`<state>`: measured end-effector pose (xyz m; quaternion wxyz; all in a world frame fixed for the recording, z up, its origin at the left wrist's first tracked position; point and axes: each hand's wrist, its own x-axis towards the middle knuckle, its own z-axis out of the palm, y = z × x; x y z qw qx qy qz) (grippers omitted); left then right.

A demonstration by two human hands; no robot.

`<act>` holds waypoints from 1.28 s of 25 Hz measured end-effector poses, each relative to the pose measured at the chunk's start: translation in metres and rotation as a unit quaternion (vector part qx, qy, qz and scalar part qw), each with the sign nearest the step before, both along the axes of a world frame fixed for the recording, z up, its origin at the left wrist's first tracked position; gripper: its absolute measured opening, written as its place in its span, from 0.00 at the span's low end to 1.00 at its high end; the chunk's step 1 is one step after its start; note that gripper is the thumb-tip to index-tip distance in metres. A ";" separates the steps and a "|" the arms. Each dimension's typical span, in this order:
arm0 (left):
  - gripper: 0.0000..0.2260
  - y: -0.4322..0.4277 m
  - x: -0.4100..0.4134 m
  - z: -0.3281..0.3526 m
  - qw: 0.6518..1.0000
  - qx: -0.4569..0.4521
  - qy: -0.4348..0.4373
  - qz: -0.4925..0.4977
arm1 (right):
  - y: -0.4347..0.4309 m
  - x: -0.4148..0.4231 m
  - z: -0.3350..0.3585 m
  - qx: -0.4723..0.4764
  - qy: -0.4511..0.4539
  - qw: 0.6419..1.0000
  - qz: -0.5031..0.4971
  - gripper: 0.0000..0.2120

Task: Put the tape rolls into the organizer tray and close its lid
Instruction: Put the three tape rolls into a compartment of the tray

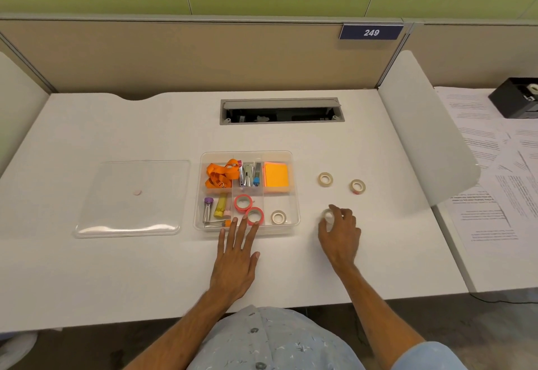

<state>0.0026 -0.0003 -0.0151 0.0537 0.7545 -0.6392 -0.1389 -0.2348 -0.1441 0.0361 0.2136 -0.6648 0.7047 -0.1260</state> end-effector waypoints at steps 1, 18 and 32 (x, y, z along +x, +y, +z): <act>0.32 0.000 0.000 0.000 1.000 -0.001 0.003 0.000 | -0.001 0.005 0.002 -0.014 -0.010 1.000 0.010 0.19; 0.30 -0.002 0.003 0.004 1.000 -0.002 -0.004 0.003 | 0.001 0.050 0.003 -0.017 0.030 0.970 0.241 0.24; 0.29 -0.002 0.010 0.000 1.000 -0.018 -0.004 -0.011 | -0.070 0.018 0.011 0.055 0.113 0.984 0.124 0.29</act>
